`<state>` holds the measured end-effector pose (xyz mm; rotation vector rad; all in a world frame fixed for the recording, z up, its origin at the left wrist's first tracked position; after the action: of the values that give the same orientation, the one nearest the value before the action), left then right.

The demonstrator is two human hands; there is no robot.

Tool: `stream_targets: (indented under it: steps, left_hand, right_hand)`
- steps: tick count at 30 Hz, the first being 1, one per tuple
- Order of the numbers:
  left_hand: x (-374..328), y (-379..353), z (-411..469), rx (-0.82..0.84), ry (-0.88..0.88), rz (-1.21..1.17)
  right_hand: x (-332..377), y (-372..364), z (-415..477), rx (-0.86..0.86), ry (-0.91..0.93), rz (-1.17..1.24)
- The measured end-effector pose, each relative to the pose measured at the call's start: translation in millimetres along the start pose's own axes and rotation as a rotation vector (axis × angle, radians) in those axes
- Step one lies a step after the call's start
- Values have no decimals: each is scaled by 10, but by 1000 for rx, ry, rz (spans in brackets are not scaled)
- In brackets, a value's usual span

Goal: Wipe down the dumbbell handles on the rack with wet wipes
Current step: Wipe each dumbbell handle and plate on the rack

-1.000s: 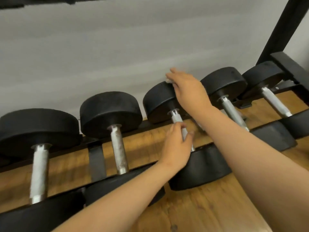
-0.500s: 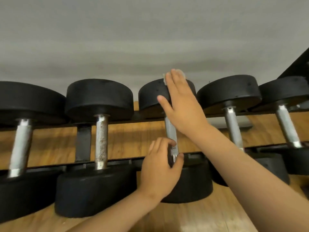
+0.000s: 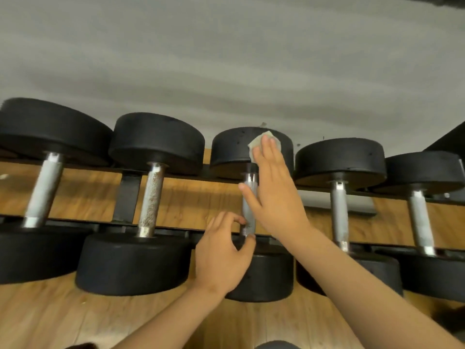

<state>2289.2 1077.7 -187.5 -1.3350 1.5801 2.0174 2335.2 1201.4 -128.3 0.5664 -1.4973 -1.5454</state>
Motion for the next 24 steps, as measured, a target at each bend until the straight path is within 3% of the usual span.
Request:
stream_targets:
  steps: [5,11,18,24]
  left_hand:
    - [-14,-11,-28,-49,20,-8]
    - [-180,-79,-106,-219,302,69]
    - [-125,-72,-133,-206,322,-84]
    - [-95,-79,-133,-223,307,-151]
  right_hand:
    - [-105,23,199,-34,-37,12]
    - [-130,-37,-63,-39,-22,5]
    - [-295,69,161,26,-108,267]
    - [-333,-105,-45,-23,-60,328]
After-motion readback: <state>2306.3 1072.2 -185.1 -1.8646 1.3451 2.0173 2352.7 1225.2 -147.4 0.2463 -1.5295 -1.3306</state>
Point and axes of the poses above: each hand's wrist, its own z-axis towards the middle knuckle, its own y-axis out of the back of the hand, x = y × z, the point moved 4 cm from there along z, towards the middle knuckle, and after that the axes turned 9 degrees about x, right-handed, at the moved point
